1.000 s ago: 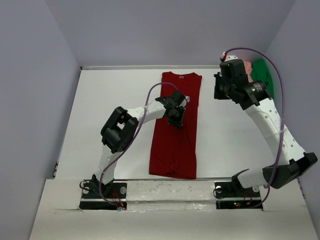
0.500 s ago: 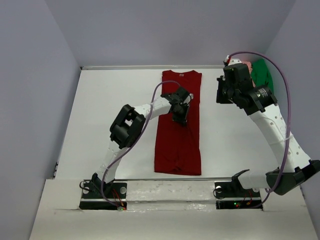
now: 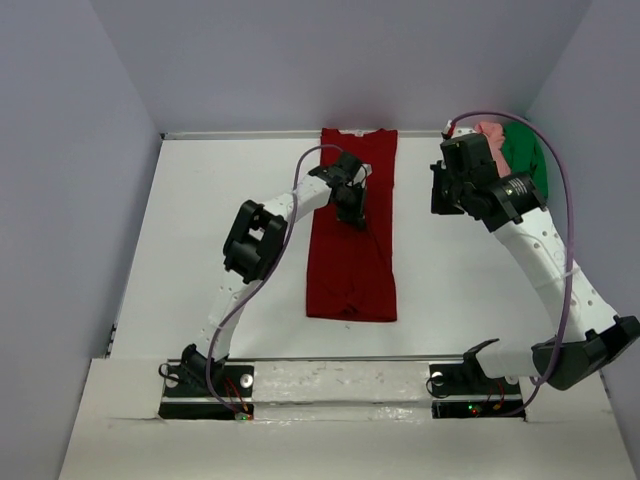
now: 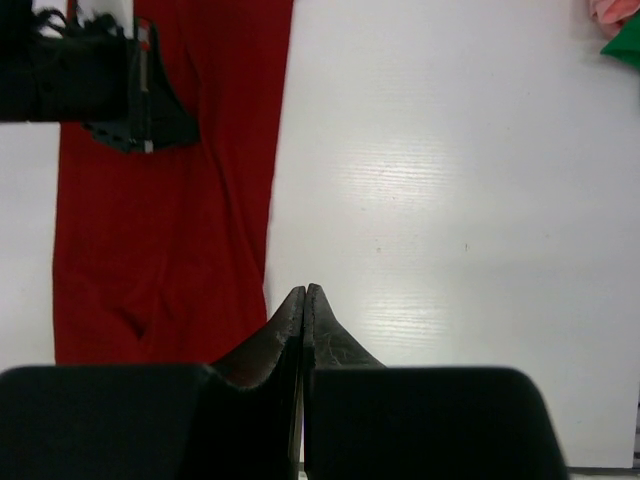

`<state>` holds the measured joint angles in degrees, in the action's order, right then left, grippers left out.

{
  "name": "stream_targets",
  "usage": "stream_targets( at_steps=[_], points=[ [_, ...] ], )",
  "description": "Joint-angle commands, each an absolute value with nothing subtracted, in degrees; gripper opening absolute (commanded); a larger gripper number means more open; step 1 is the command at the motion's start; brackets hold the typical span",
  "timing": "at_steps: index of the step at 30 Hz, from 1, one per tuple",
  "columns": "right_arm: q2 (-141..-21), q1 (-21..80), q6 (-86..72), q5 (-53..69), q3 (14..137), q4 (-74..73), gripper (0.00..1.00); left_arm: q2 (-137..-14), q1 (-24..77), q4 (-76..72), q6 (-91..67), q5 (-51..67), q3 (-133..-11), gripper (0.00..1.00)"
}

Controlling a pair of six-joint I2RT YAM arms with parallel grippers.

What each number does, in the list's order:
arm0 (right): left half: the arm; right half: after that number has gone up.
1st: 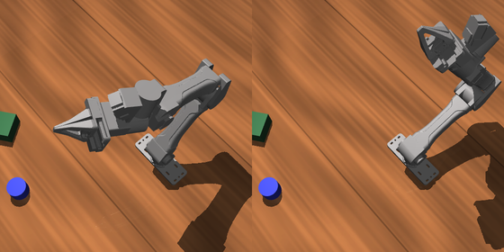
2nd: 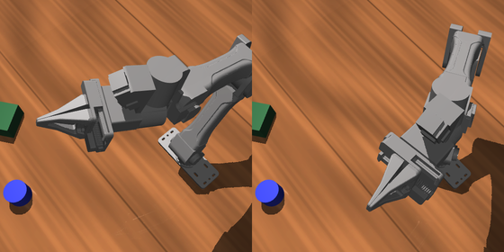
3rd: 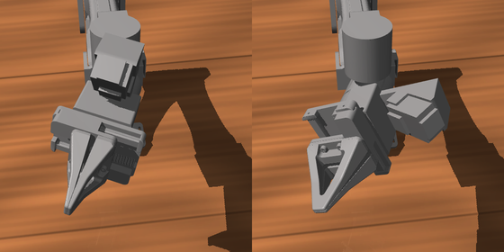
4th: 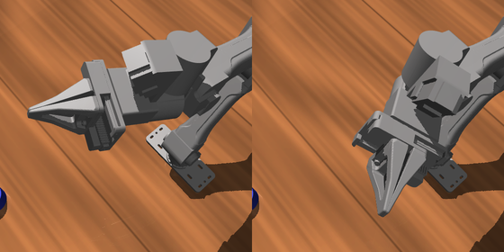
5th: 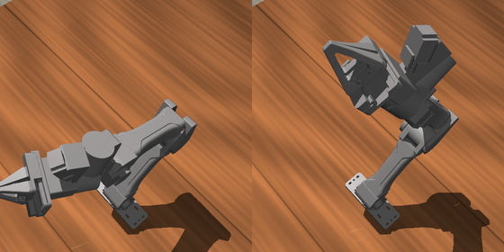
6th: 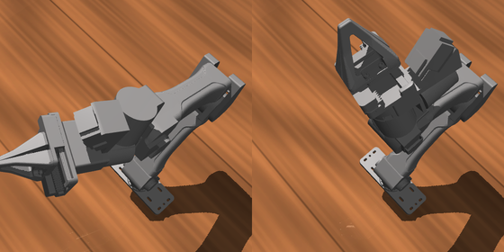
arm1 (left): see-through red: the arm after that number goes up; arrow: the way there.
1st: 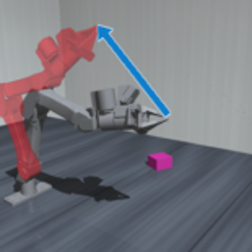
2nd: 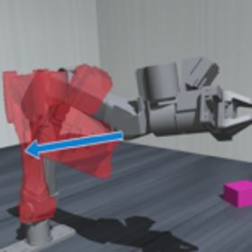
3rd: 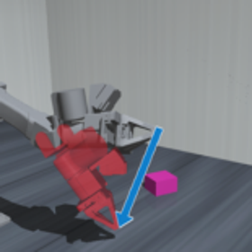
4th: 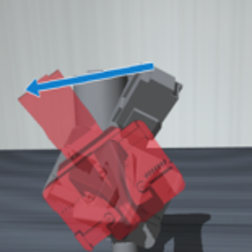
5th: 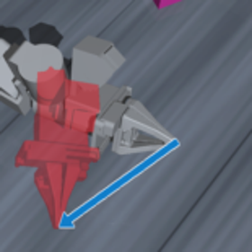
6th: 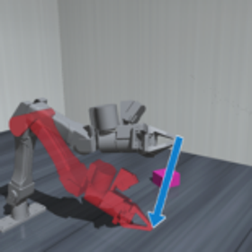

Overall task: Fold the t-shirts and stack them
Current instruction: Fold the tshirt

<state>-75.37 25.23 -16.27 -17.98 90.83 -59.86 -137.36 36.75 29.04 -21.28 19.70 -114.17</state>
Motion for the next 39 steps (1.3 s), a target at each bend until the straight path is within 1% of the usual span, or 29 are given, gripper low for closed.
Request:
stream_targets(
  at_steps=[1, 4, 6, 11, 17, 22, 23, 24, 26, 28, 29, 31, 33, 34, 35, 36, 37, 39],
  points=[
    [-75.7, 25.8, -15.9, -17.8, 88.9, -59.0, 0.00, -142.0, 34.5, 34.7, -18.7, 17.5, -118.9, 0.00],
    [-76.5, 25.8, -15.8, -18.1, 86.8, -58.0, 0.00, -142.7, 34.5, 34.5, -18.3, 18.3, -119.6, 0.00],
    [-76.6, 25.8, -15.8, -18.0, 84.7, -57.0, 0.00, -141.3, 34.7, 33.2, -18.4, 18.4, -117.5, 0.00],
    [-77.0, 26.3, -16.3, -16.4, 81.2, -54.5, 0.01, -134.3, 35.8, 30.1, -18.5, 17.6, -112.2, 0.00],
    [-78.2, 26.9, -17.1, -15.8, 81.6, -54.1, 0.01, -127.4, 38.1, 29.5, -19.0, 15.9, -107.6, 0.00],
    [-79.5, 27.9, -17.8, -14.7, 81.0, -53.3, 0.03, -121.1, 39.6, 26.8, -20.0, 15.6, -100.9, 0.00],
    [-80.0, 27.9, -18.3, -14.3, 80.7, -53.1, 0.05, -120.4, 39.9, 26.6, -20.0, 15.5, -100.5, 0.00],
    [-80.2, 28.6, -18.6, -14.2, 79.9, -53.0, 0.14, -119.1, 40.3, 26.9, -19.9, 15.4, -100.2, 0.00],
    [-80.7, 29.1, -19.6, -13.4, 78.9, -52.6, 0.27, -117.8, 40.7, 27.7, -19.9, 14.9, -99.8, 0.00],
    [-80.7, 29.8, -20.6, -13.4, 76.7, -52.5, 0.38, -114.4, 41.6, 28.8, -19.4, 12.6, -98.3, 0.00],
    [-80.2, 30.4, -22.0, -13.3, 75.7, -52.6, 0.40, -111.0, 41.9, 29.3, -19.4, 11.2, -97.2, 0.00],
    [-79.3, 30.9, -24.8, -12.0, 72.1, -52.6, 0.42, -107.1, 42.0, 29.9, -19.8, 6.6, -92.2, 0.06],
    [-76.8, 32.3, -26.5, -11.1, 68.7, -51.7, 0.44, -101.5, 41.7, 30.6, -20.7, 3.6, -88.0, 0.21],
    [-75.8, 32.3, -27.6, -9.1, 64.9, -50.1, 0.44, -99.7, 40.6, 30.4, -21.1, 2.8, -82.8, 0.28],
    [-74.9, 32.3, -28.1, -7.9, 63.1, -49.3, 0.45, -96.4, 39.8, 29.9, -21.7, 3.0, -79.8, 0.40],
    [-73.1, 32.3, -28.6, -5.9, 61.4, -47.5, 0.46, -95.0, 39.0, 28.7, -22.8, 4.4, -74.3, 0.44],
    [-72.2, 32.3, -29.5, -4.8, 58.1, -46.6, 0.46, -93.6, 37.4, 27.9, -23.0, 5.7, -71.9, 0.46],
    [-69.2, 32.3, -30.0, -1.7, 55.0, -43.1, 0.47, -90.4, 36.1, 25.8, -23.4, 7.9, -65.3, 0.48]
  ],
)
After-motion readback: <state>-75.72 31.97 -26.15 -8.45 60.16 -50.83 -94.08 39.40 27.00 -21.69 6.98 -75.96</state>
